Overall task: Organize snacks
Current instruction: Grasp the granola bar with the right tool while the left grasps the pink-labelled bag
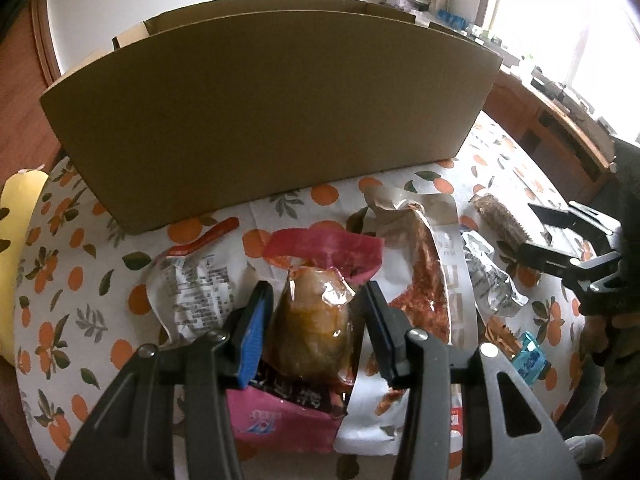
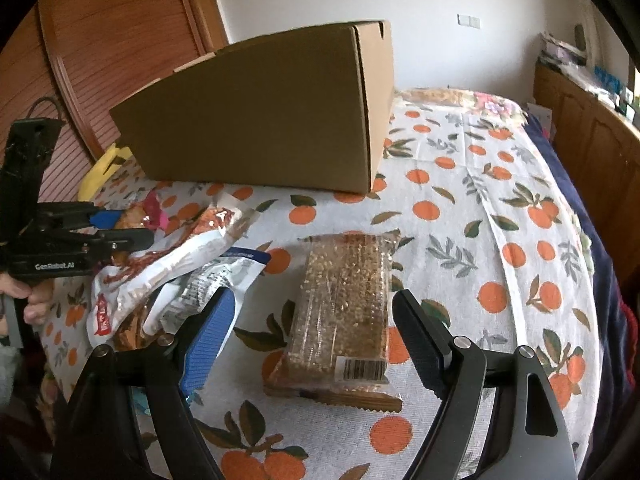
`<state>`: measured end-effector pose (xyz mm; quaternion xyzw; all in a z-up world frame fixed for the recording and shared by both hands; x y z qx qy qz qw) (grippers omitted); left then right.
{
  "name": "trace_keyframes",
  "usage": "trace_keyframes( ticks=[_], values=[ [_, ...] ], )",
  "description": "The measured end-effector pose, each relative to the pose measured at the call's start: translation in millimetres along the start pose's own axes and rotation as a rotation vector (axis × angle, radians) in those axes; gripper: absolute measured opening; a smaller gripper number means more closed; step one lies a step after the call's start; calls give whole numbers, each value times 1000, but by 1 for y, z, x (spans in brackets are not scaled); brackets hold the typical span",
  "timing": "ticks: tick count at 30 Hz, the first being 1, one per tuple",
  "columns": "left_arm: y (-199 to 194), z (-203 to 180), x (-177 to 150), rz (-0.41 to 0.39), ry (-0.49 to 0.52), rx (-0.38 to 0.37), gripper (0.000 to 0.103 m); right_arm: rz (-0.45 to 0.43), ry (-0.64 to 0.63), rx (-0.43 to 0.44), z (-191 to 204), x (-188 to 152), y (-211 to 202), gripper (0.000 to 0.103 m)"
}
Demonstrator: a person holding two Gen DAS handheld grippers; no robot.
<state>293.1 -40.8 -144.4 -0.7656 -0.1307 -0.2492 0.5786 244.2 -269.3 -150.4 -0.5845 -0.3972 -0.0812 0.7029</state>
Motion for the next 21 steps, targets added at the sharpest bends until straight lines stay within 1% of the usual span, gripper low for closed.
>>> trace_keyframes(
  ticks=[2,3,6,10,15,17,21],
  values=[
    [-1,0,-1,-4,11,-1,41,12,26,6,-5,-2,3,80],
    [0,0,-1,-7,14,6,35,7,30,7,-6,-2,2,79],
    [-3,2,-4,-16,6,-2,35,10,29,-1,-6,-2,2,79],
    [-11,3,-11,-42,11,-1,34,36,-16,-50,4,-1,6,79],
    [-31,4,-16,-92,-4,-18,35,55,-53,-104,10,-2,9,75],
    [-37,2,-18,-106,4,-17,35,63,-61,-127,11,-2,10,70],
    [-46,-2,-22,-137,9,-19,35,73,-87,-157,14,-1,13,64]
  ],
)
Point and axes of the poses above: each gripper's, at about its wrist camera, not at the fingertips, and y roughly the way its jaws point, z to its left, x to its top, the point moved 1 cm from there along y, roughly the way its jaws point, and after that the axes turned 12 degrees about -y, right-handed, at the moved point
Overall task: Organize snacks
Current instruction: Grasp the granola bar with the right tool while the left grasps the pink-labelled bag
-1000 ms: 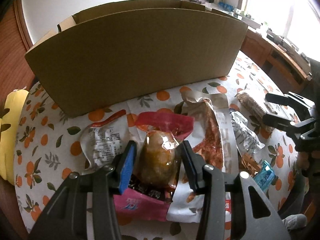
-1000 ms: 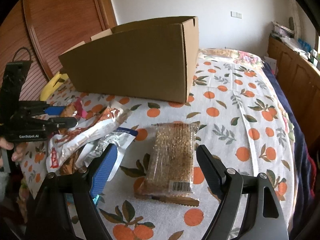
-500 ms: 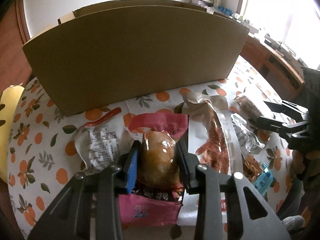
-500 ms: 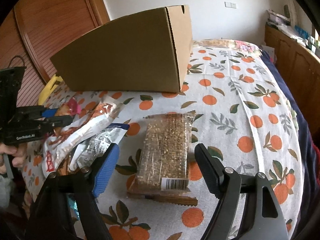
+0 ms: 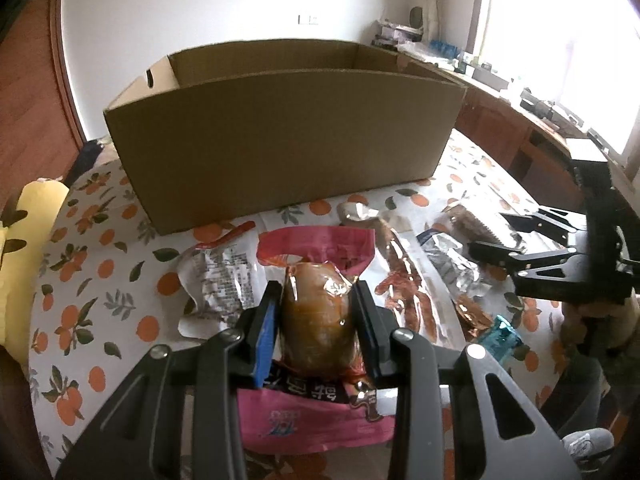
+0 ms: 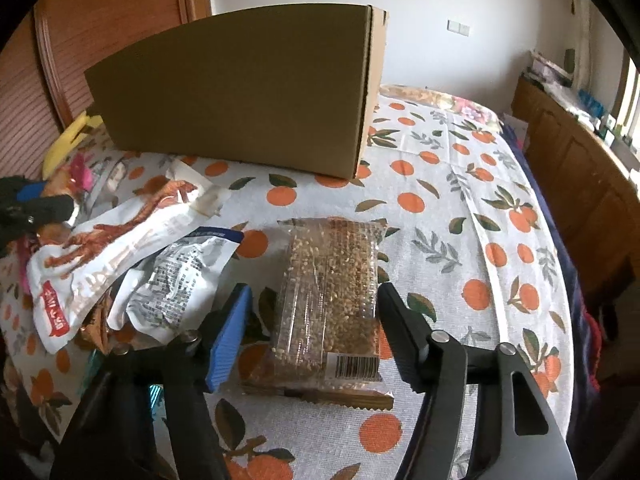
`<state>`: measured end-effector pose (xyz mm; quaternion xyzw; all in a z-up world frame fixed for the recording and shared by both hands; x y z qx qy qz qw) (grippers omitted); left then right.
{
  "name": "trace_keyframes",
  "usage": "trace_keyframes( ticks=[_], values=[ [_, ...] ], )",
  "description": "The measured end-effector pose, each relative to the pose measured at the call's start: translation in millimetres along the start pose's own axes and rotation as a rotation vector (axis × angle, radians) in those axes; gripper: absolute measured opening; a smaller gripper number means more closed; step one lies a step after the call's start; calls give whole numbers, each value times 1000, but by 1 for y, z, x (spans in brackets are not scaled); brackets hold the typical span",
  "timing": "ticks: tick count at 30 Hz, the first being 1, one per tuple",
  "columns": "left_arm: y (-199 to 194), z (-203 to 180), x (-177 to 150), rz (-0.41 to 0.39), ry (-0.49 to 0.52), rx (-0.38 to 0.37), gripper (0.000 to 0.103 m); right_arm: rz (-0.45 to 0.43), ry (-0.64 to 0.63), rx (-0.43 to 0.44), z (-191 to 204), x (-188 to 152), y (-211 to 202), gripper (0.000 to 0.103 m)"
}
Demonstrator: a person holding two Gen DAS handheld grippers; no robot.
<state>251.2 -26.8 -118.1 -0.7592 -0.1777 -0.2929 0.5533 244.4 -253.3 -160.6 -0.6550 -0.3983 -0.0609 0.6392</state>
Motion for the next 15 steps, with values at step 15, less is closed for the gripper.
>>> trace_keyframes(
  ticks=[15],
  values=[
    [-13,19,1,-36,-47,-1,34,-13,2,-5,1,-2,-1,47]
  ],
)
Point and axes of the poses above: each gripper's, at about its wrist camera, not at the fingertips, and y roughly the way its jaws point, z to its left, x to its top, the point moved 1 cm from there along y, roughly the way its jaws point, and after that the axes turned 12 degrees about -y, right-handed, at the moved point
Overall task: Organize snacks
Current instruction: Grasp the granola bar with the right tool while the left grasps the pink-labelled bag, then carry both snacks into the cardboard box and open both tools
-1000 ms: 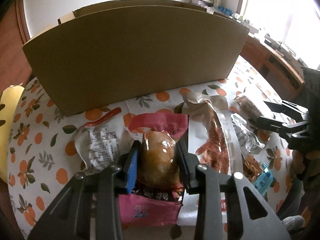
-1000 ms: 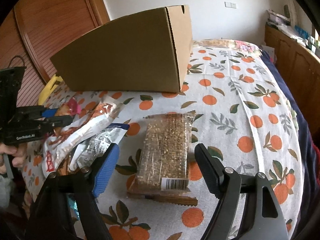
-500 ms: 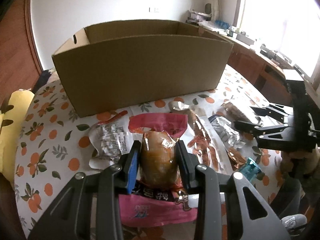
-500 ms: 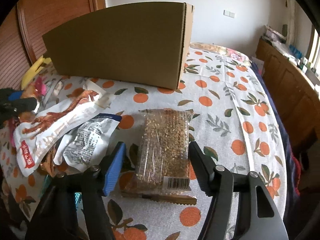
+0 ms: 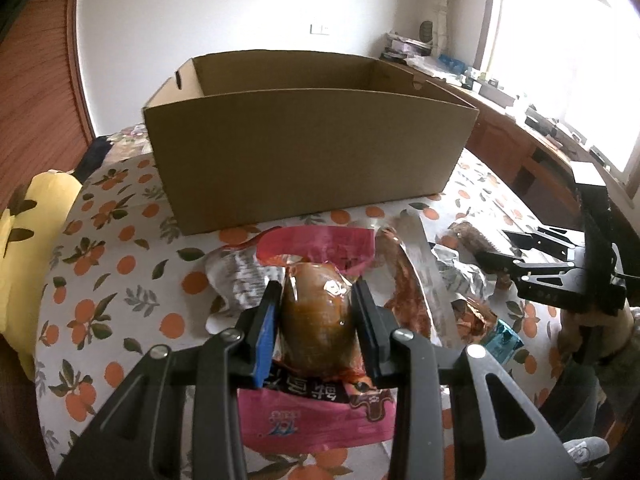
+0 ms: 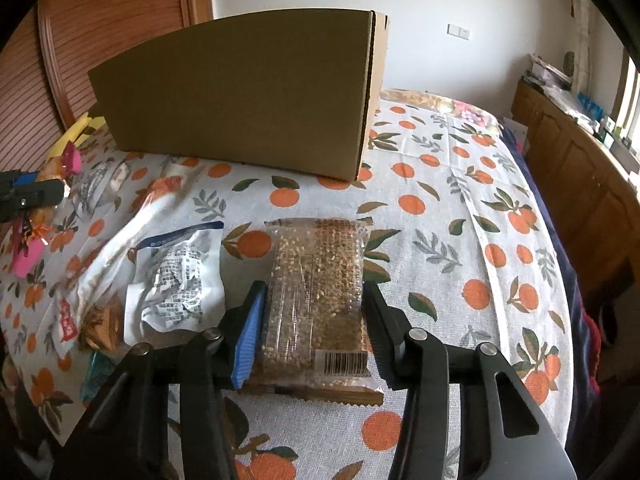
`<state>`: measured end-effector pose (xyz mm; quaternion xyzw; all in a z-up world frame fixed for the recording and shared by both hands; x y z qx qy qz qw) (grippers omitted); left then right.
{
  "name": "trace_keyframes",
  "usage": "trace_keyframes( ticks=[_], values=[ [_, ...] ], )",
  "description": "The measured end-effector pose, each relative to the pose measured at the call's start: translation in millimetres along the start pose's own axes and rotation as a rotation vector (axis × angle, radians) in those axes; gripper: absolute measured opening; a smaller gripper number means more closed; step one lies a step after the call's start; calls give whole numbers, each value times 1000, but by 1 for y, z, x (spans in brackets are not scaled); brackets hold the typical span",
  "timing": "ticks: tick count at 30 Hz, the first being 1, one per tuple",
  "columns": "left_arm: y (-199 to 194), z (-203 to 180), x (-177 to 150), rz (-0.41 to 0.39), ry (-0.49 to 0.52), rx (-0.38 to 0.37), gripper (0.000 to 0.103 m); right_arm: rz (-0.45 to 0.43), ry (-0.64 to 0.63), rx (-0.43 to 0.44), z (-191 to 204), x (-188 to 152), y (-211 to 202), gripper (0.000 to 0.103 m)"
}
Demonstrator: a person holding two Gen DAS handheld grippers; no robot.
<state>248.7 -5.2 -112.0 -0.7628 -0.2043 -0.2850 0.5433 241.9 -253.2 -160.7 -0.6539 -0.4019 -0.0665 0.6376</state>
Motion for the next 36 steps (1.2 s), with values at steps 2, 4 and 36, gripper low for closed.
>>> trace_keyframes(
  ticks=[2,4,36],
  values=[
    [-4,0,0,-7,-5,-3,35,-1,-1,0,0,0,0,45],
    [-8,-1,1,-17,-5,-9,35,-2,0,-1,0,0,-1,44],
    [-58,-48,36,-156,65,-80,35,-172,-29,8,6,46,-87,43]
  ],
)
Point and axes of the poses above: each gripper's, at about its wrist camera, not at the fingertips, and y roughly the way its jaws point, z to its left, x to its top, the point moved 1 cm from there along y, roughly the way its jaws point, and after that the axes turned 12 degrees about -y, right-handed, at the moved point
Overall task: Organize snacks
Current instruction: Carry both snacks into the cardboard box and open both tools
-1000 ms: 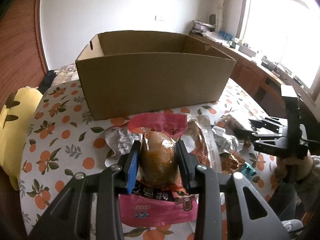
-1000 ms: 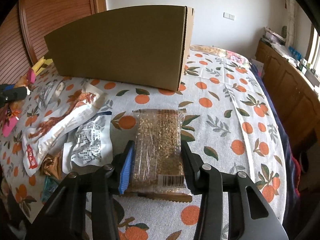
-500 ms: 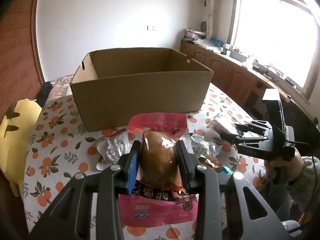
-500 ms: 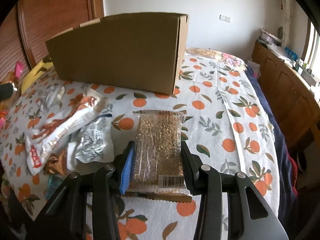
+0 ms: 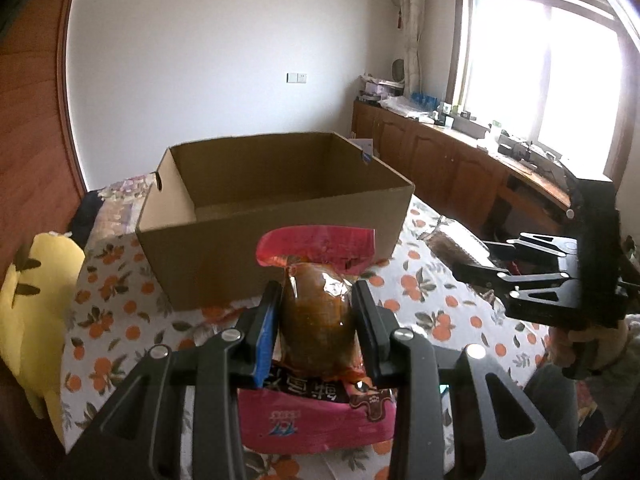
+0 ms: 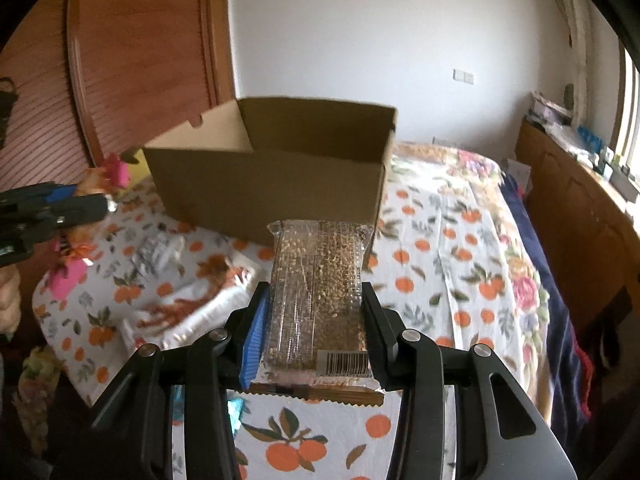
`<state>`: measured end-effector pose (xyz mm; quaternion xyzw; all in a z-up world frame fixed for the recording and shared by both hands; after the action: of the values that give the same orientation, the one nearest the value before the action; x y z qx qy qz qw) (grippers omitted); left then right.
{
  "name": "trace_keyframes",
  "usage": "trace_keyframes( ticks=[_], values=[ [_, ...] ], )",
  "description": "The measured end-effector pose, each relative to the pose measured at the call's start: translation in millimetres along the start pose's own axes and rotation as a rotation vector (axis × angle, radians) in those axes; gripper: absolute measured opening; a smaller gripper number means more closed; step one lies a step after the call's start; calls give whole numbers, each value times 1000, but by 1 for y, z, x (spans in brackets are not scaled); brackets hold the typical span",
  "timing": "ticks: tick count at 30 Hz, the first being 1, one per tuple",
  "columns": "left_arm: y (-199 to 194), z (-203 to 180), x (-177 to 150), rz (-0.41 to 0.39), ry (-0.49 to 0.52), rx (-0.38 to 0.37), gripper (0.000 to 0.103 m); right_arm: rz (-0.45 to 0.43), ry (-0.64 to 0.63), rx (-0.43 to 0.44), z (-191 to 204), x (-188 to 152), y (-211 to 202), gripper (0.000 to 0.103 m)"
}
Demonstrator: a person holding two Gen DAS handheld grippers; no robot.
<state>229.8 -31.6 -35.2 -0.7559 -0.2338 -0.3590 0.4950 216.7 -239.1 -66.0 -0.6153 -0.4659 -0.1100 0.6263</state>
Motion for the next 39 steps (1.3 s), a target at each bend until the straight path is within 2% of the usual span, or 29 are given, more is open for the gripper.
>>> trace_keyframes(
  ticks=[16,28,39],
  values=[
    [24,11,52,-51,32,9,35,-90,-58,50,-4,59,7,43],
    [67,31,97,-62,66,39,35,-154,-84,85,-20,117,55,43],
    [101,59,125,-70,42,58,35,-149,-98,91,-36,138,103,43]
  ],
)
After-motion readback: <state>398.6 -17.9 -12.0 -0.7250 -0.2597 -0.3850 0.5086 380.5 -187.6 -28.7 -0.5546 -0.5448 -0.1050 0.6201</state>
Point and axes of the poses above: each gripper's, at about its wrist camera, not at the fingertips, and y roughly the way its jaws point, z to its left, x to its top, the point moved 1 cm from there along y, roughly the way its jaws point, and after that the axes turned 12 degrees about -y, right-handed, at the moved point
